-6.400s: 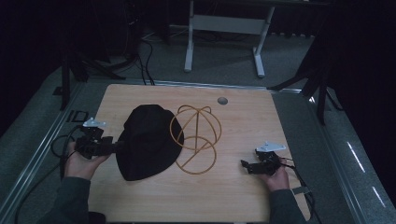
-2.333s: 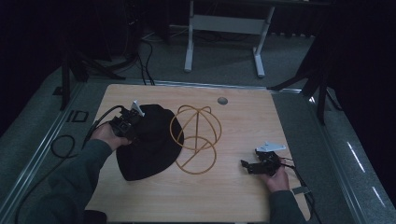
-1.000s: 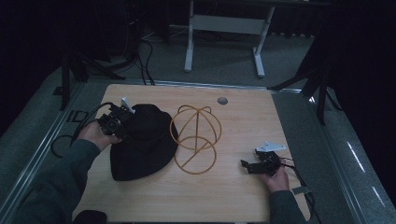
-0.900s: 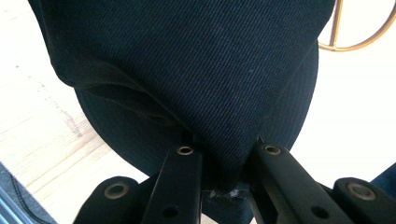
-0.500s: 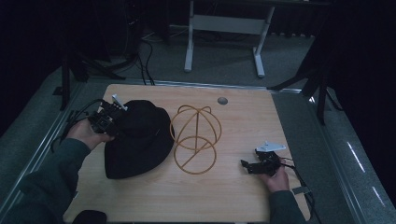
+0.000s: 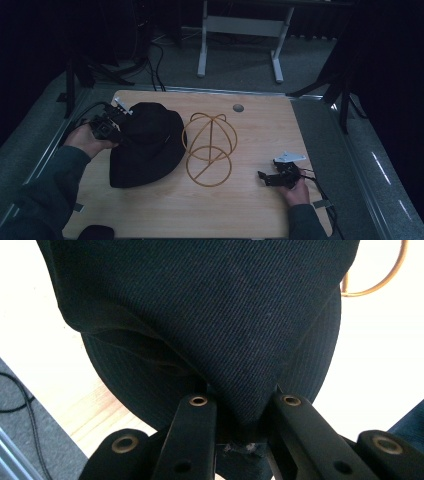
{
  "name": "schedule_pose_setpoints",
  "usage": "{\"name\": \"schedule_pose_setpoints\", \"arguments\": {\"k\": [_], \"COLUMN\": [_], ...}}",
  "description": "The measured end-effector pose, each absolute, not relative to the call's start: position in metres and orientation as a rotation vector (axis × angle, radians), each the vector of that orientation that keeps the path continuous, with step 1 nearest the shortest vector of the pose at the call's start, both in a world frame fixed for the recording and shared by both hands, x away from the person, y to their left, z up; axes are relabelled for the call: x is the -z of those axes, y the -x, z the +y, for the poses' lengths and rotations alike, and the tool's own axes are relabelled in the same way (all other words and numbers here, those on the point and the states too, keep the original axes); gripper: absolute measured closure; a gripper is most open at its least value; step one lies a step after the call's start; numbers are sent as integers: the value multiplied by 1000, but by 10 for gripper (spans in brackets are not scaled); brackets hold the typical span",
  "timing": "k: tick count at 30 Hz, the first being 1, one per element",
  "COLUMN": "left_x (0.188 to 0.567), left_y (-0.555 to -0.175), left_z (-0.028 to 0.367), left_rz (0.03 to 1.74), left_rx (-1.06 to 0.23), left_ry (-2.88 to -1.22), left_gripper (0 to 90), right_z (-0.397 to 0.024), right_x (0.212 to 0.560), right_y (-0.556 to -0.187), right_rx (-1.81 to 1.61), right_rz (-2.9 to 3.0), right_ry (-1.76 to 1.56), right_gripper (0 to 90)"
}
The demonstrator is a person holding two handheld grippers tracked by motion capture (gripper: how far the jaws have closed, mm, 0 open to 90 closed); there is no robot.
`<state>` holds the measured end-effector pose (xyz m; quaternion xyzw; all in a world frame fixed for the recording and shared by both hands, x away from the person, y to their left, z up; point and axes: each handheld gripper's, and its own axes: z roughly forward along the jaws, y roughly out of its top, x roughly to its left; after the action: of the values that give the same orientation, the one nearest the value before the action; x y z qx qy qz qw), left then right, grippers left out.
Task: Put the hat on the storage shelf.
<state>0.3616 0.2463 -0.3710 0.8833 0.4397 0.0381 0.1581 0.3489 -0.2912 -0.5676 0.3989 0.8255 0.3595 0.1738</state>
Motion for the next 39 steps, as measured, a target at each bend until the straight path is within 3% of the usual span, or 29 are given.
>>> {"name": "schedule_pose_setpoints", "arguments": {"k": [39], "left_x": [347], "left_y": [-356], "left_z": [253], "left_rz": [1167], "left_rx": [-159], "left_ry": [-2502], "left_gripper": [854], "right_z": [-291], "right_x": [568], "right_y": [-349], "right_rx": [-1019], "right_rz": [2338], "right_ry": [-1137], "right_gripper": [144]}}
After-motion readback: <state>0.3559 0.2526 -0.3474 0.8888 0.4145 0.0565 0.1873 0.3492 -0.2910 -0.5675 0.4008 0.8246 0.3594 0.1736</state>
